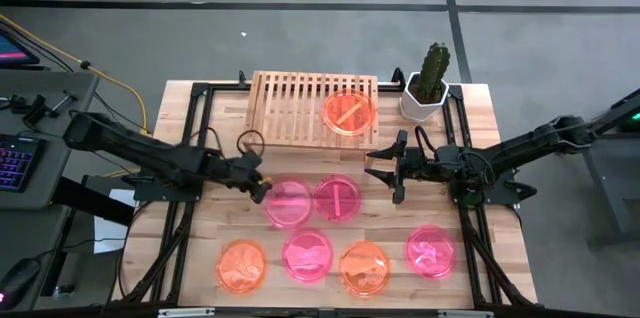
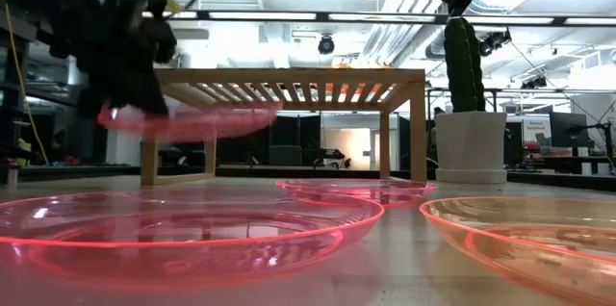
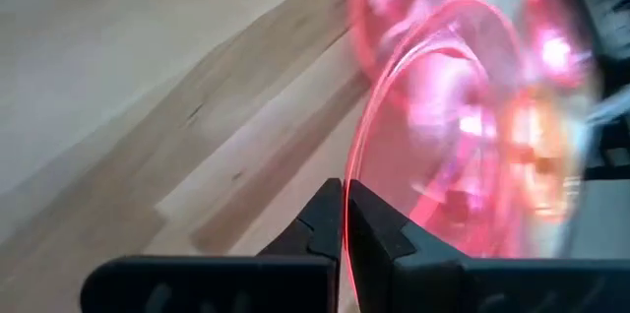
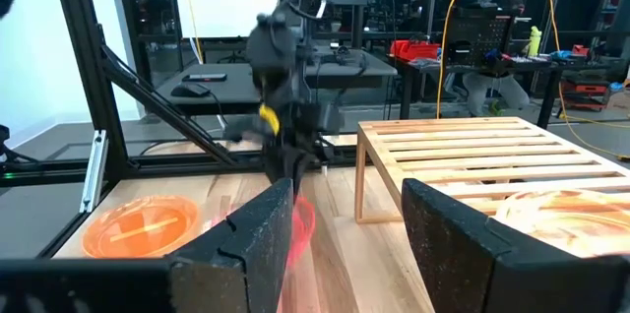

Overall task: Place and stack plates onto a shelf
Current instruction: Put the pink plate on the shelf

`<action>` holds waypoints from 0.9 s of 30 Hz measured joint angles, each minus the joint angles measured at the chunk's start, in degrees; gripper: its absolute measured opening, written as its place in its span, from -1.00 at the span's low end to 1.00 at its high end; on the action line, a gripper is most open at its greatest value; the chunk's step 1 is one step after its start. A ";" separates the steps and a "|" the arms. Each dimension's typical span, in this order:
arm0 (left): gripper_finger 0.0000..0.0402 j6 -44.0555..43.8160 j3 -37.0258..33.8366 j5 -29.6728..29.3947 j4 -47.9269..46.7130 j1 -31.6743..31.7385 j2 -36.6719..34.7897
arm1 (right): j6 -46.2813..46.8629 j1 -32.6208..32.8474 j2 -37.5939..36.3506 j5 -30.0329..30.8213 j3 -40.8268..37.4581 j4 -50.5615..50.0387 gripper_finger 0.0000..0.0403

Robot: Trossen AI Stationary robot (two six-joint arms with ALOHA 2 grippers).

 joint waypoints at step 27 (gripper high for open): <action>-1.00 28.97 37.64 -1.69 -25.82 35.02 0.75 | -1.25 -0.70 0.00 0.00 0.00 0.55 -0.08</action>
